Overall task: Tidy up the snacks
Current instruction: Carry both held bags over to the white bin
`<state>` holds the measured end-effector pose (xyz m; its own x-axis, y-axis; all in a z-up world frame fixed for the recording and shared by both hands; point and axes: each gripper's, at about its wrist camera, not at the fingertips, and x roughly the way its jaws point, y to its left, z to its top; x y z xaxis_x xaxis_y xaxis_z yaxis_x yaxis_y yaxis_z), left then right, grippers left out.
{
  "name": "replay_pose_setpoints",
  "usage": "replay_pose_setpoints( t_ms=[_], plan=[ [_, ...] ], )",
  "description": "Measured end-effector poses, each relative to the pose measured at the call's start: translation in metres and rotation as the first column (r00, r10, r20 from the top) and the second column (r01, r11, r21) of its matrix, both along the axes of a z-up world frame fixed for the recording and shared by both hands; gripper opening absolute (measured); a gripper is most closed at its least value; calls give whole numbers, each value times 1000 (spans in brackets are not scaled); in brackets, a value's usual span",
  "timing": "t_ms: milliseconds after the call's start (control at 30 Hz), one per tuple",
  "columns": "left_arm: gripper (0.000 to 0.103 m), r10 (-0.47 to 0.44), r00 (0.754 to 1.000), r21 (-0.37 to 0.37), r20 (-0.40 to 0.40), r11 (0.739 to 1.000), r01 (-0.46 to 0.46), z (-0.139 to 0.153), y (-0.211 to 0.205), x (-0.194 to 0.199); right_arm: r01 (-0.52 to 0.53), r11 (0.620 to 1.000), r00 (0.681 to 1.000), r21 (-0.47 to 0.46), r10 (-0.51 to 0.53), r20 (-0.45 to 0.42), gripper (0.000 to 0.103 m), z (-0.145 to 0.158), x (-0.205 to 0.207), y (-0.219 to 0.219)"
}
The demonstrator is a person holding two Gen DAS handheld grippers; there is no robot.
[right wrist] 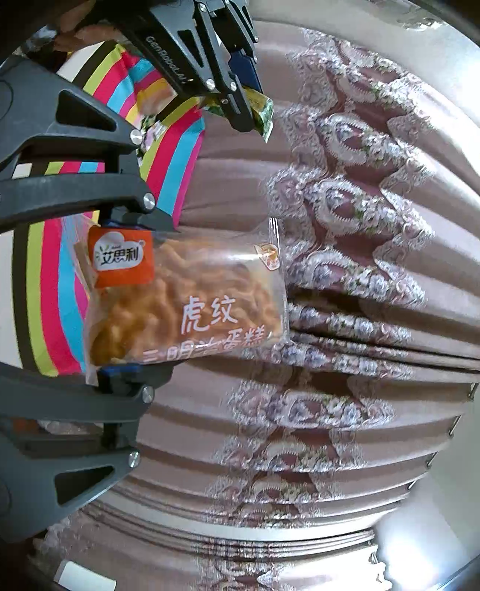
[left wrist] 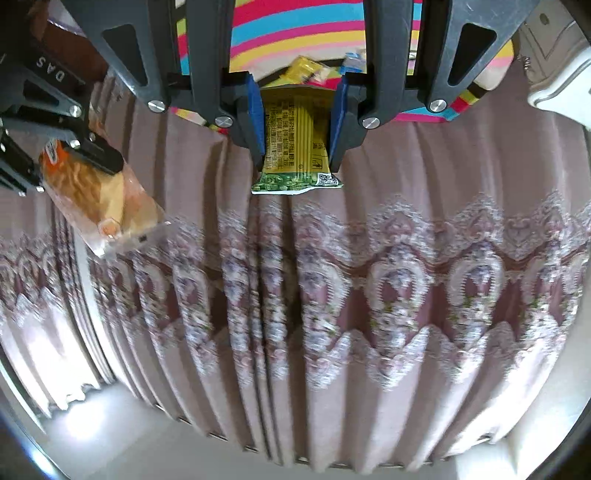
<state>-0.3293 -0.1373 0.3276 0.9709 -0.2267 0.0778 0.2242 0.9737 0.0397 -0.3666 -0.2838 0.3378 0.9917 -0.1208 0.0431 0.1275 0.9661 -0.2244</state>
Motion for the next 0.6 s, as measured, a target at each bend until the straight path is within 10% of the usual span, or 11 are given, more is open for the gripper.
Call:
replay_pose_setpoints(
  t_ms=[333,500,600],
  plan=[
    [32,-201,966,114,-159,969,221,-43,-84,-1,132,990,985,-43,-136,-105,53,-32,-17,-59],
    [32,-315,887,139,-337,916,378,-82,-135,9,211,976,949,-51,-217,-229,53,-66,-20,-101],
    [32,-360,798,127,-484,873,471,-119,-168,21,251,967,915,-45,-252,-314,53,-91,-21,-124]
  ],
)
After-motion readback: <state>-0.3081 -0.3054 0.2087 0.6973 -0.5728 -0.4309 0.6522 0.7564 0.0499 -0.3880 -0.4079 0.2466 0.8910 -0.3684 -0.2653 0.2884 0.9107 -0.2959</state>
